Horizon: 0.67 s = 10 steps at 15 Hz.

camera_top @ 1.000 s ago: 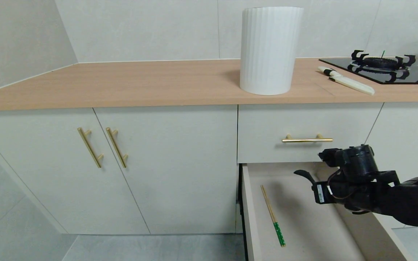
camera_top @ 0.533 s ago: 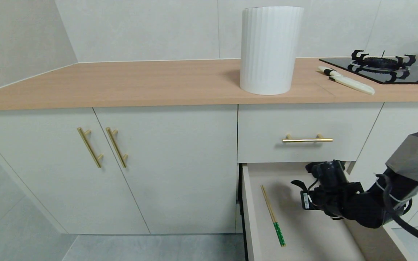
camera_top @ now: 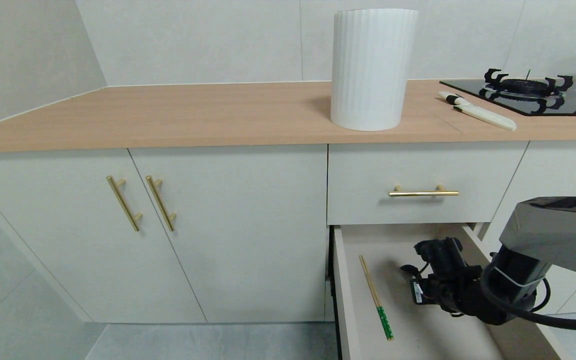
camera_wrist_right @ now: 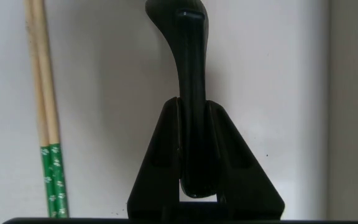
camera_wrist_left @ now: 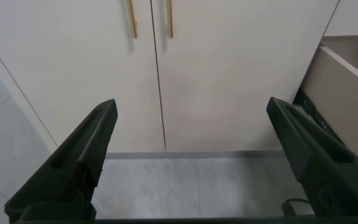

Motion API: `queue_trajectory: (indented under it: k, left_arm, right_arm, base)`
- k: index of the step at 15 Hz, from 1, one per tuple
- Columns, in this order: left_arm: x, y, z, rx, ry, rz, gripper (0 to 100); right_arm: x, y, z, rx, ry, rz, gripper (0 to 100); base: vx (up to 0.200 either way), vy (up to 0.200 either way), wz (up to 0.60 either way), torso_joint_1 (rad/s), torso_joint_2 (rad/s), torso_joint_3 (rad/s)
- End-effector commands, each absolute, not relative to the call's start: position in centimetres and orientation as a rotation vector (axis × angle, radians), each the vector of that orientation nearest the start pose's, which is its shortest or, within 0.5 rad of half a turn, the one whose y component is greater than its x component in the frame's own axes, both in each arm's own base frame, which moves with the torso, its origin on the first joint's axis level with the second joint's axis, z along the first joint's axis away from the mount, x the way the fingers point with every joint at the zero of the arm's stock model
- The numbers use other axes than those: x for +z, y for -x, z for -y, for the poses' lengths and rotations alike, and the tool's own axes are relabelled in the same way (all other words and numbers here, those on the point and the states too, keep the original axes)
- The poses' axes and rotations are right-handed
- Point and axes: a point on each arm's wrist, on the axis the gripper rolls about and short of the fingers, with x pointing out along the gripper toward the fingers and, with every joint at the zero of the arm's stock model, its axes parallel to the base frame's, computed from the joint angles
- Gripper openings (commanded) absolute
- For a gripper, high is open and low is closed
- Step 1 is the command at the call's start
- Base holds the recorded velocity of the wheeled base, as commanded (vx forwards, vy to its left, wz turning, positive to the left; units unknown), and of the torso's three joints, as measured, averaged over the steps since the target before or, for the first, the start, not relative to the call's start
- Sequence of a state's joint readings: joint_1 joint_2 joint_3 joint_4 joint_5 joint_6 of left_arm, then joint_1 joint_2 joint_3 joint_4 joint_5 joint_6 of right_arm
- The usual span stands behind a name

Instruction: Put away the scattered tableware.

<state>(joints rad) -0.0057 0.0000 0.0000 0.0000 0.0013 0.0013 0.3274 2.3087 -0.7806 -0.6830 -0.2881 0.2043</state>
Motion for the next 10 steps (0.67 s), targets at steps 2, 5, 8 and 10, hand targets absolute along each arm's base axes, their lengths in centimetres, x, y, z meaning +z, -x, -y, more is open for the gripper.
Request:
queue_trajectory:
  k: [2,5,8,10]
  left_arm:
    - [7.55,2.28,-0.02,-0.005,-0.002,0.0,100]
    - [7.55,2.28,-0.02,-0.005,-0.002,0.0,100]
    - [7.55,2.28,-0.02,-0.005,-0.002,0.0,100]
    - [7.55,2.28,-0.02,-0.005,-0.002,0.0,100]
  right_arm:
    - [-2.85,-33.51,-10.74,-0.046,0.067,-0.811,0]
    - [-2.85,-33.51,-10.74,-0.046,0.067,-0.811,0]
    - [-2.85,-33.52,-10.73,-0.048,0.068,-0.811,0]
    - [-2.85,-33.52,-10.73,-0.048,0.068,-0.811,100]
  base:
    - [0.0,0.0,0.0,0.0,0.0,0.0]
    - [0.0,0.0,0.0,0.0,0.0,0.0]
    - [0.0,0.0,0.0,0.0,0.0,0.0]
    - [0.0,0.0,0.0,0.0,0.0,0.0]
